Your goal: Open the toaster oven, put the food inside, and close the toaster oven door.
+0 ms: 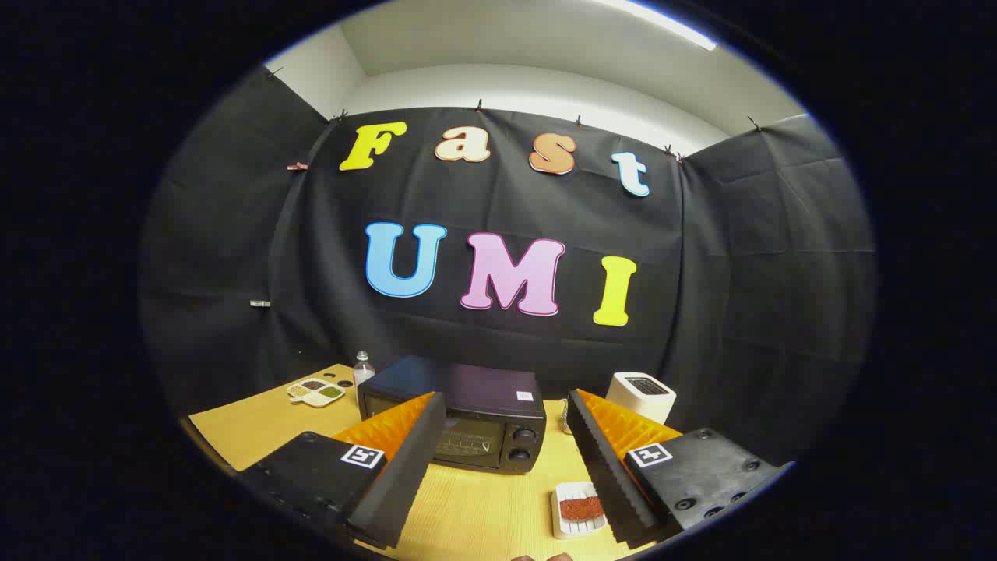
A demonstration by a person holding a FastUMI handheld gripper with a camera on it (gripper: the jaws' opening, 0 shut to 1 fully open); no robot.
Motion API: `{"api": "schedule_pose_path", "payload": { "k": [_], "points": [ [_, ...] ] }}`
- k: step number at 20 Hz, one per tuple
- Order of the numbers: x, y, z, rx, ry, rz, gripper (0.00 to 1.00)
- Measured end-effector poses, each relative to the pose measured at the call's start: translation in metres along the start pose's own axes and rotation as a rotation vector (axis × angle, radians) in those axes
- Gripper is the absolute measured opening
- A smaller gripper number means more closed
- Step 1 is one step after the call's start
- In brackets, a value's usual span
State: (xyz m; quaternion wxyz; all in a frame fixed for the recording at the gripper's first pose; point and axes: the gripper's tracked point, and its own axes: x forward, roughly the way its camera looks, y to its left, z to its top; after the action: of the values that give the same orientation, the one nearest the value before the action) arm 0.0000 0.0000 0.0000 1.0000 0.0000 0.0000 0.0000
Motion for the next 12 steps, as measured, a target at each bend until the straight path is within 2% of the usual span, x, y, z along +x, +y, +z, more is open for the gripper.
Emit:
{"api": "schedule_pose_path", "payload": {
  "k": [12],
  "points": [
    [0.015, 0.02, -0.002, 0.014, 0.022, 0.007, 0.97]
  ]
}}
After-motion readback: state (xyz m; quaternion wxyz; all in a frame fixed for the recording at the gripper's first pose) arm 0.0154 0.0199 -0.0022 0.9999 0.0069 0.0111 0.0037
